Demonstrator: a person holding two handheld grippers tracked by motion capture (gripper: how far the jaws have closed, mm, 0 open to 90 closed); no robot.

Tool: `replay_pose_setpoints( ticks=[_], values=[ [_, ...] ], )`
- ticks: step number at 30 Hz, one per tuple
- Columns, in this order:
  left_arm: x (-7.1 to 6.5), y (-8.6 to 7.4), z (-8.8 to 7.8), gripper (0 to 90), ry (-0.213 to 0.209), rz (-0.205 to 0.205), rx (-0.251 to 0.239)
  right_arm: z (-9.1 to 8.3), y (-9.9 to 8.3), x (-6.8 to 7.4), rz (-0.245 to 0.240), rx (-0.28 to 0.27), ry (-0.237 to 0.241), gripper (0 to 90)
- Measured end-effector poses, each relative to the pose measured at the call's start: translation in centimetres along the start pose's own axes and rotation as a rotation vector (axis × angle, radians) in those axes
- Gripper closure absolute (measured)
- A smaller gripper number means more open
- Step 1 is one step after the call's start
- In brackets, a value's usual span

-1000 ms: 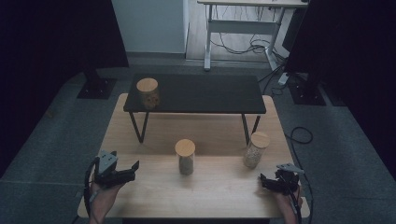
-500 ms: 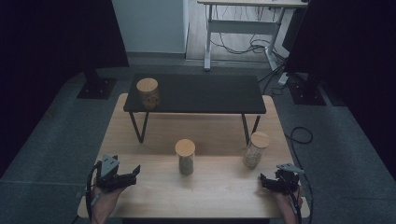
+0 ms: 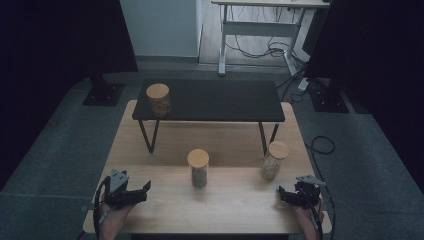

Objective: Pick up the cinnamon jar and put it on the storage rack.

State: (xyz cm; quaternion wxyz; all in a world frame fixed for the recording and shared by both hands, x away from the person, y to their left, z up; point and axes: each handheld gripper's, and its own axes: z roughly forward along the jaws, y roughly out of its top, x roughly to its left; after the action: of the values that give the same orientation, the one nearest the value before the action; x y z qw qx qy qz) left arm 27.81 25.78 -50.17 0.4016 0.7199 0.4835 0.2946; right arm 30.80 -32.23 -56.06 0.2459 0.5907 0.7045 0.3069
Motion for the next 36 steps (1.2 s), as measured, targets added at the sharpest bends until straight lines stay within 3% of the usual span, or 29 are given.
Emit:
replay_pose_setpoints(
  ticks=[36],
  values=[
    [0.0, -2.8, 1.3, 3.6, 0.019, 0.000, 0.109, 0.0, 0.0, 0.0, 0.000, 0.000, 0.000, 5.8]
  ],
)
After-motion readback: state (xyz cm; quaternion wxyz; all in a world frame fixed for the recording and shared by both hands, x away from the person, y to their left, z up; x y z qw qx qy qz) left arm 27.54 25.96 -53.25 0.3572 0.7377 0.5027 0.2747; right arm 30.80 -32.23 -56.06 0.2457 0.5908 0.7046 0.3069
